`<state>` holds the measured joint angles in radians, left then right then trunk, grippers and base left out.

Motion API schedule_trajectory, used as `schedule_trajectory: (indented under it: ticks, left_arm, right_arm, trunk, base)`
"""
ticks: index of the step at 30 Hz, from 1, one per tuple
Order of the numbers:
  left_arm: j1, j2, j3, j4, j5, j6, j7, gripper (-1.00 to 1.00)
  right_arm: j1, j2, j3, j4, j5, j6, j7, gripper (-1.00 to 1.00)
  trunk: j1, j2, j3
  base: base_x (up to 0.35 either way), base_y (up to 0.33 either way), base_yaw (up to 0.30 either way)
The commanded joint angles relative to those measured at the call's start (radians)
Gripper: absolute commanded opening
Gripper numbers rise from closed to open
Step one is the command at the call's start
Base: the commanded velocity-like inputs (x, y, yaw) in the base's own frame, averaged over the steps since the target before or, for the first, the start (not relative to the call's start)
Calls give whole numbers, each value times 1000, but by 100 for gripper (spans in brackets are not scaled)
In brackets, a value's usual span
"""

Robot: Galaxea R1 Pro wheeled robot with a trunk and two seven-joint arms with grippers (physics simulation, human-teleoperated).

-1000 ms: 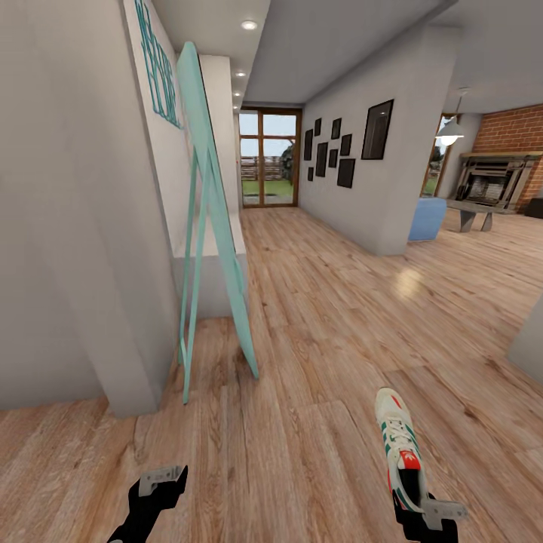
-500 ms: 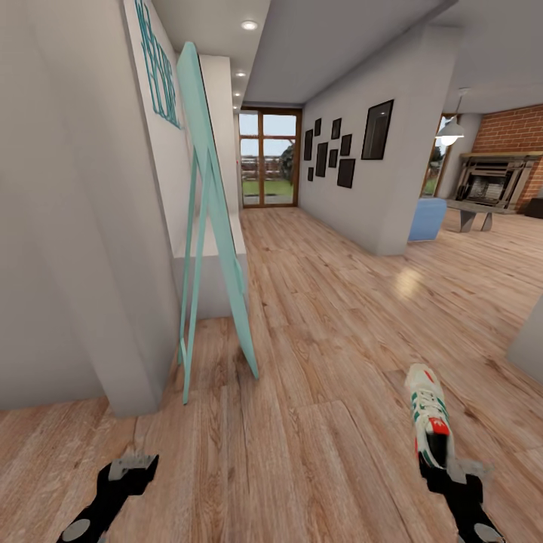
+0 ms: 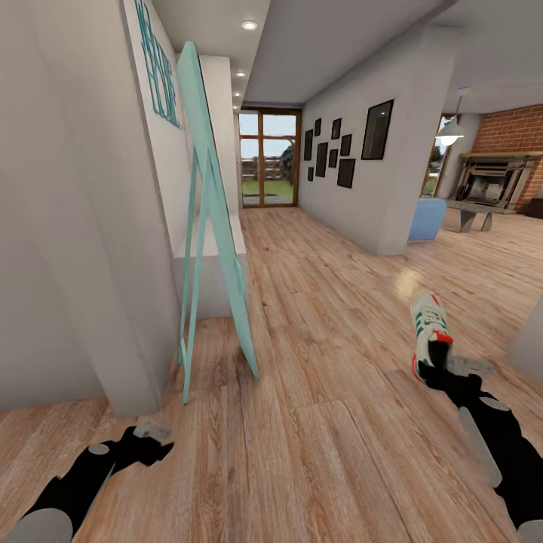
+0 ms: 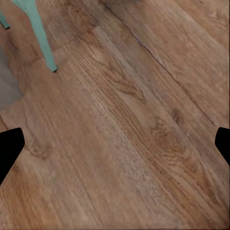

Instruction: Pick up the two gym shoes and the two sandals from the corridor floor and place them onto the hallstand (shoe rack) in the corridor, making sure they are on the rack and not on the floor. Arrange them so the two gym shoes are next to each other and the two sandals are next to each other.

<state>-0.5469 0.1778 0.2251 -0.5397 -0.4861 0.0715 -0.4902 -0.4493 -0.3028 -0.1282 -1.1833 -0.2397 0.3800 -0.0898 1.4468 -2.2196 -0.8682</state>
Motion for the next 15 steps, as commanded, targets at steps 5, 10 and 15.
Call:
schedule_trajectory:
  ticks: [5, 10, 15]
  left_arm:
    - [-7, -5, -6, 12, -47, 14, -97, 100]
    - [-6, -4, -57, 14, -47, 15, -103, 100]
    - [-4, -4, -142, 16, -46, 16, -103, 100]
  right_arm:
    - [-11, -10, -38, -214, -9, 203, -3, -100]
    - [-8, -9, -38, -234, -6, 215, 1, -100]
    - [-8, -11, -36, -228, -4, 217, 20, -100]
  trunk:
    - [0, 0, -1]
    - [0, 0, -1]
    - [0, 0, -1]
  base:
    - [0, 0, 0]
    - [0, 0, 0]
    - [0, 0, 0]
